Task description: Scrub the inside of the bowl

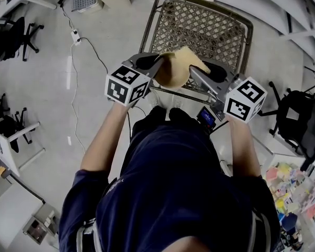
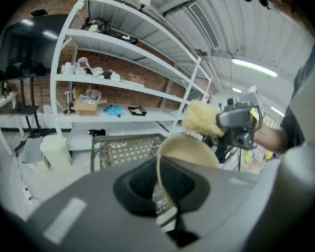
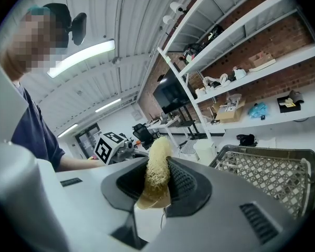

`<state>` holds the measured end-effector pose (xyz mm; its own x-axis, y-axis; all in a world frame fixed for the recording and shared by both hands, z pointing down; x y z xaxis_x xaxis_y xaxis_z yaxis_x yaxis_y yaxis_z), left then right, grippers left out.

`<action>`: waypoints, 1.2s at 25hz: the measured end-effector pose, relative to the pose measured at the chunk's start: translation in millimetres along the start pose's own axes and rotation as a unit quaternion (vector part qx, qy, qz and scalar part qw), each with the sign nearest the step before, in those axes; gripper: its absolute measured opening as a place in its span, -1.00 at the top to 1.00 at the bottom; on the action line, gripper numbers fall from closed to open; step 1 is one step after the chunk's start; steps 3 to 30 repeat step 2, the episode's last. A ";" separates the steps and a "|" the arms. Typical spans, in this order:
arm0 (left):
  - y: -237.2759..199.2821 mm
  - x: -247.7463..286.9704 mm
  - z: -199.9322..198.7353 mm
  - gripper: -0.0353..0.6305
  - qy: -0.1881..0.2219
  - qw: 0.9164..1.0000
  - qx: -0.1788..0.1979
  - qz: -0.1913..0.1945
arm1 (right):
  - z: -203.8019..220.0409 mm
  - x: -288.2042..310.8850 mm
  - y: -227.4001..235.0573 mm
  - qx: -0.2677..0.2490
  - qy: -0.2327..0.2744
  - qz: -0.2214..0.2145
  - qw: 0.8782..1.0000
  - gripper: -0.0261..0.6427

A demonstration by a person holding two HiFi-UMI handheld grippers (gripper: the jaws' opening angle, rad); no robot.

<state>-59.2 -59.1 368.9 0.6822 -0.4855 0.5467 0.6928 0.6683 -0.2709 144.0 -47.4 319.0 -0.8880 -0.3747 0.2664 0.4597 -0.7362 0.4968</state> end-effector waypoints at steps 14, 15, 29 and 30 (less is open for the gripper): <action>1.3 -1.4 0.4 0.87 0.000 1.000 -0.001 -0.001 | 0.1 -1.7 -0.8 0.000 0.001 -0.001 1.000 0.66; 1.3 -1.4 0.4 0.87 0.000 1.000 -0.001 -0.001 | 0.1 -1.7 -0.8 0.000 0.001 -0.001 1.000 0.66; 1.3 -1.4 0.4 0.87 0.000 1.000 -0.001 -0.001 | 0.1 -1.7 -0.8 0.000 0.001 -0.001 1.000 0.66; 1.3 -1.4 0.4 0.87 0.000 1.000 -0.001 -0.001 | 0.1 -1.7 -0.8 0.000 0.001 -0.001 1.000 0.66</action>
Point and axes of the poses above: the fingertips, and each gripper's own axes: x forward along the fingers, y to its right, z out of its underside, the point moved 8 cm from there along -x, backward along the fingers, and after that the axes turned 1 degree about y, right-handed, at the moved point
